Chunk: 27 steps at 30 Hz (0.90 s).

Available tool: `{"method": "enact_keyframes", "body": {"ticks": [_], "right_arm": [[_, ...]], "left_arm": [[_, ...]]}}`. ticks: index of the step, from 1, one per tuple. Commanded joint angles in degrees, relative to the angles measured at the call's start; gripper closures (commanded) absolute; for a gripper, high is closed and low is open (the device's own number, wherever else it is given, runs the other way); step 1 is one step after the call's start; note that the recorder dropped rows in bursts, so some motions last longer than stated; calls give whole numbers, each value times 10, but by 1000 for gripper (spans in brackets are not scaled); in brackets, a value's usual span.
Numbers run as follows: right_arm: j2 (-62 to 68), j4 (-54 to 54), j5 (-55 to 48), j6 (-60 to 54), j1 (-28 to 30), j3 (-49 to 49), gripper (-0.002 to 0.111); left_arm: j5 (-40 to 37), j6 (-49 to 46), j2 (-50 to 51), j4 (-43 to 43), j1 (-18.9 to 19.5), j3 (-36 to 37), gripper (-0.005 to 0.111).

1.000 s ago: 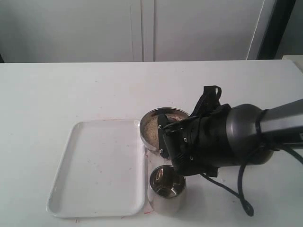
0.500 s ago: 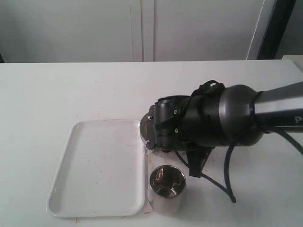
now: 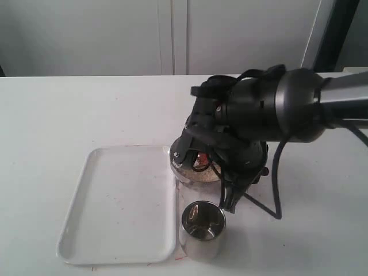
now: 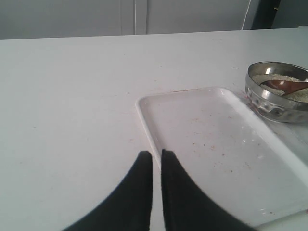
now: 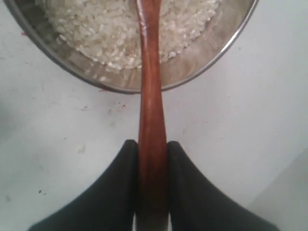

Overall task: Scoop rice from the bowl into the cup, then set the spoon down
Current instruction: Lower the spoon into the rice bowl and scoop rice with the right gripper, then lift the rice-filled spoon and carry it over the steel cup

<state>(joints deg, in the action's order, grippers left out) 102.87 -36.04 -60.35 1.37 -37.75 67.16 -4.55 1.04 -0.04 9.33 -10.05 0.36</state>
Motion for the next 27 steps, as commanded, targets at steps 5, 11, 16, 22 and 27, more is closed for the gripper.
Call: {"method": "enact_keyframes", "body": {"ticks": [5,11,16,22,27], "right_arm": [[-62,97,40,-45,53,4,108],[-84,158,72,-72,81,-15,108],[-110,162,132,-67,86,-68,108],[-158,162,184,-41,86,-132,108],[-199,162,169,-40,86,-154,108]], "left_arm": [[2,0,0,5,-5,-4,92],[2,0,0,5,-5,-4,92],[2,0,0,5,-5,-4,92],[2,0,0,5,-5,-4,92],[2,0,0,5,-5,-4,92]]}}
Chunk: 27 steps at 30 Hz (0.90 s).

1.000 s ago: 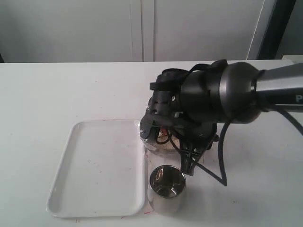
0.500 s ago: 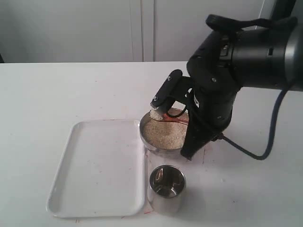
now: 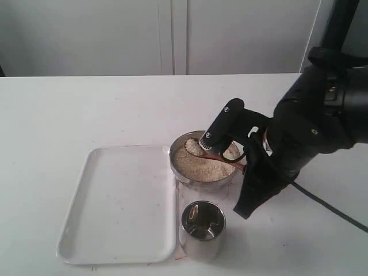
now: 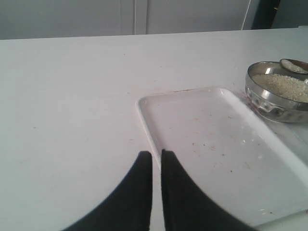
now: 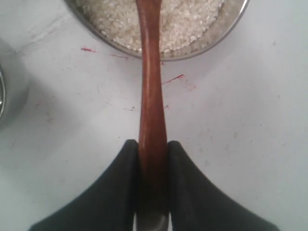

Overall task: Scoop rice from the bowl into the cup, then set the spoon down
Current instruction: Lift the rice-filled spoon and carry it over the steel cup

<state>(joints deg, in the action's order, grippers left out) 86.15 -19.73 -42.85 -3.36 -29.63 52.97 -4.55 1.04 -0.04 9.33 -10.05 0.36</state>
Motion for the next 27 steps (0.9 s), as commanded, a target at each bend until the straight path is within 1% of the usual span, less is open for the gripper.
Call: {"method": "enact_keyframes", "body": {"ticks": [1,8,12,18,27], "right_arm": [[-42,-1,-16,8,5,-13,108],[-124,25,-92,-2,5,-13,108],[-173,21,-151,-10,-11,-13,108],[-239,42,-262,-2,-56,-13,108],[-287,71,-271,59,-141,-20,108]], "left_arm": [[2,0,0,5,-5,-4,92],[2,0,0,5,-5,-4,92],[2,0,0,5,-5,-4,92],[2,0,0,5,-5,-4,92],[2,0,0,5,-5,-4,92]]}}
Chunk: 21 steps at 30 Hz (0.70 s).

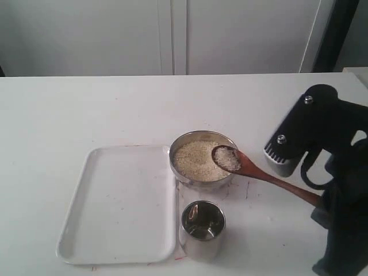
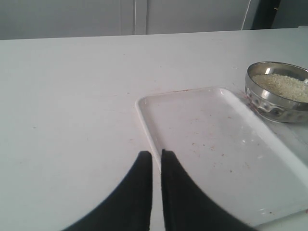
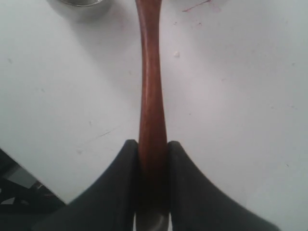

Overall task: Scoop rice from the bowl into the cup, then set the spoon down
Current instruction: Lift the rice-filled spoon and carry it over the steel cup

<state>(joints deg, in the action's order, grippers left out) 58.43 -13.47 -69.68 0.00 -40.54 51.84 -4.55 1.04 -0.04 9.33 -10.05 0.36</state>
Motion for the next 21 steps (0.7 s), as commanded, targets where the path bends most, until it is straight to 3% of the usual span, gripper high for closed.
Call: {"method": "enact_keyframes", "body": {"ticks": [1,11,21], "right_arm": [[-10,8,-3,33,-42,-12,108],[-10,-27,-3,67,-128,-76,108],[-10,-81,11,80,-137,-128,108]], "left_arm": [[2,0,0,5,-5,-4,92],[2,0,0,5,-5,-4,92],[2,0,0,5,-5,-4,92]]}}
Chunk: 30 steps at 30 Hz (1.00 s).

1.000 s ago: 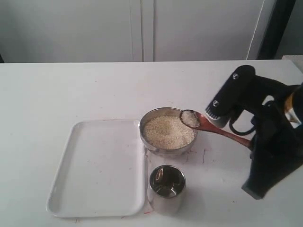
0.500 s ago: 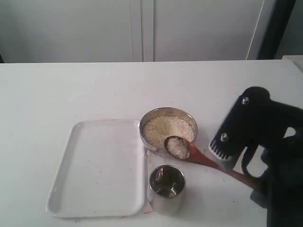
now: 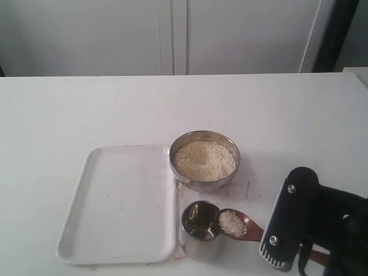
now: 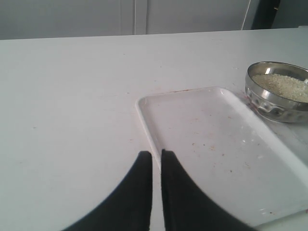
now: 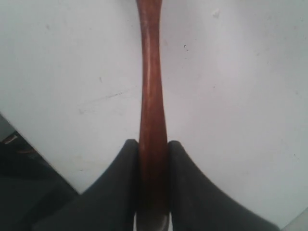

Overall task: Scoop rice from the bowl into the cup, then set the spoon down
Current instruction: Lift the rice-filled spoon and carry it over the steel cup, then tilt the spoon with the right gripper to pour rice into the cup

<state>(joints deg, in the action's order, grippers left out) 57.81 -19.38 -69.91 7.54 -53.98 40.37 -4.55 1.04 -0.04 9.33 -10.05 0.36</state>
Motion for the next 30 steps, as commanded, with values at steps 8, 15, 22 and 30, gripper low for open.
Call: {"method": "enact_keyframes", "body": {"ticks": [8,15,22,30], "right_arm": [[-2,-64,46,6,-3,-18,108],[21,-73,58,5,-3,-18,108],[71,-111,83,34,-3,-17,108],[84,-114,107,25,-3,-17,108]], "left_arm": [[2,0,0,5,-5,-4,92],[2,0,0,5,-5,-4,92],[2,0,0,5,-5,-4,92],[2,0,0,5,-5,-4,92]]}}
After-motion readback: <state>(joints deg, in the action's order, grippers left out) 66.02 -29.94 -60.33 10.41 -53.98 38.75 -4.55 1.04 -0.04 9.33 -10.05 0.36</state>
